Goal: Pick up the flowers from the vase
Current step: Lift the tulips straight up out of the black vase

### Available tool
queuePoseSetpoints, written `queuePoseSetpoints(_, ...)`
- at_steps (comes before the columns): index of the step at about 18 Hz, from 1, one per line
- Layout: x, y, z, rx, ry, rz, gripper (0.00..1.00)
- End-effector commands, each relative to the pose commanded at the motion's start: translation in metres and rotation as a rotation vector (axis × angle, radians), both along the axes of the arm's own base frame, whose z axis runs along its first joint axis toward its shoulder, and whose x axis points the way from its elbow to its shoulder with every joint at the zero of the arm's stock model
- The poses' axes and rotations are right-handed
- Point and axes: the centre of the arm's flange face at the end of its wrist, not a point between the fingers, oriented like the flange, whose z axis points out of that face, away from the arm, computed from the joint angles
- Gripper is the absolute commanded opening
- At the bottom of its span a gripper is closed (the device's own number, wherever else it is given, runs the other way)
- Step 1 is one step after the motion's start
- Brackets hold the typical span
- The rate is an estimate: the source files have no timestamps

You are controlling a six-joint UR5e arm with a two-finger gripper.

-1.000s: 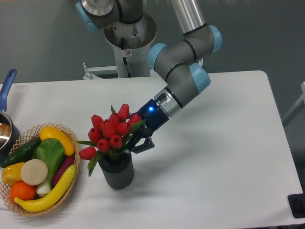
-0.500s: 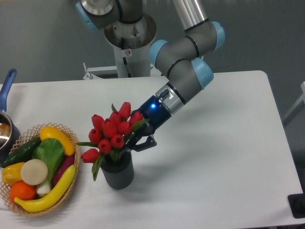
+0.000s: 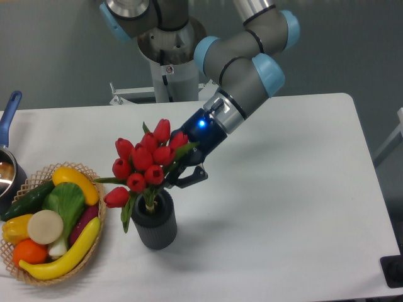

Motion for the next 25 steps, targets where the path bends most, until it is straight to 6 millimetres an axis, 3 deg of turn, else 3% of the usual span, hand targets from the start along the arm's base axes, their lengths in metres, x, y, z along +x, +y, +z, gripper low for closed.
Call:
queuePoseSetpoints(4,-0.001,-0.003,0.019,-0.003,-0.022,0.026,0.44)
queuePoseSetpoints(10,0.004,-0.008,0.079,-0.014,-0.062,0.088,0.44)
queuePoseSetpoints(15,0.01,-0.013,0.097,-0.028,-0.067,0.117,0.44)
queuePoseSetpoints(20,0.009,-0.013,0.137,-0.028,-0.114,0.159,0.44)
queuePoseSetpoints(23,0.005,-0.013,0.15,-0.027,-0.132,0.175,0.44)
queuePoseSetpoints(25,-0.008,-0.022,0.154,-0.024,-0.133,0.206,0.44)
